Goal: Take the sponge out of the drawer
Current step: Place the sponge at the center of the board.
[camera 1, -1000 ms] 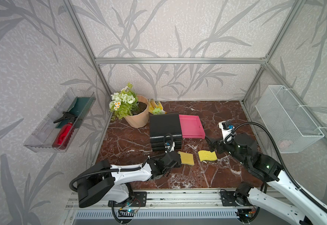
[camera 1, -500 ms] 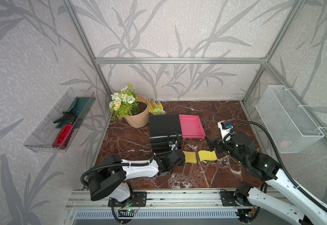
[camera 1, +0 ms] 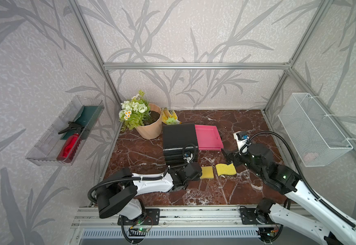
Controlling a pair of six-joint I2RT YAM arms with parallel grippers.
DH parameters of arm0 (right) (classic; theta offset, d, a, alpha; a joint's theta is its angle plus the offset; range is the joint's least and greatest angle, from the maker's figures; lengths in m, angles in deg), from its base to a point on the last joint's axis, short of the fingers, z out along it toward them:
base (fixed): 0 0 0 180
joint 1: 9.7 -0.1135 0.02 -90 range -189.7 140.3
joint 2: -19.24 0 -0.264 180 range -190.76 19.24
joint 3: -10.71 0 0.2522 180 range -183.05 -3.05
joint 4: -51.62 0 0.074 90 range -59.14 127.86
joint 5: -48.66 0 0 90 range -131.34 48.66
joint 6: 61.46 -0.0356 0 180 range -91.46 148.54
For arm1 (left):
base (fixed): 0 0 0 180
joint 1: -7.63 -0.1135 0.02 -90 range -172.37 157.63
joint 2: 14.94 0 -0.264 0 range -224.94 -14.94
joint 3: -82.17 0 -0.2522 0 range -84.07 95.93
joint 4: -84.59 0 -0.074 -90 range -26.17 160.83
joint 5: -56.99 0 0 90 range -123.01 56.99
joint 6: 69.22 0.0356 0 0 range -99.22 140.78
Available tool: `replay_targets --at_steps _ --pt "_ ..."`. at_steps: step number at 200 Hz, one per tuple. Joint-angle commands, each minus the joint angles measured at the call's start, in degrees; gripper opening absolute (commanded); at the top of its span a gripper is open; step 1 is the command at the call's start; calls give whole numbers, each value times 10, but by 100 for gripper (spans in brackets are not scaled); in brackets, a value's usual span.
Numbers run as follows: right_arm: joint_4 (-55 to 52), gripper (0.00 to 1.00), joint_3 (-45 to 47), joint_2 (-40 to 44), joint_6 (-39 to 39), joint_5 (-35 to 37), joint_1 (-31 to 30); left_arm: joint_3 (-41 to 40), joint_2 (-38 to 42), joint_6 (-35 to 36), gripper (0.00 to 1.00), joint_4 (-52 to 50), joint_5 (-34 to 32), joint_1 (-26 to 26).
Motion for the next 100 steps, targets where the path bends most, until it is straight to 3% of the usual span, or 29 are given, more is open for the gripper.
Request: replay_targets --at_steps 1,44,74,82,94,100 --pt "8 99 -15 -4 5 3 2 19 0 3 37 -11 -35 -6" --pt "7 99 -17 -17 5 2 3 54 27 41 42 -72 -39 2" --pt "7 99 -26 -38 2 0 17 62 116 79 50 -115 -30 6" --pt "8 99 -31 -47 -2 -5 27 71 146 99 55 -132 -25 6" --pt "9 99 -39 -64 -6 -23 44 83 188 134 79 -152 -16 6" --pt "11 99 -43 -73 -9 -32 55 95 208 152 84 -167 -1 6"
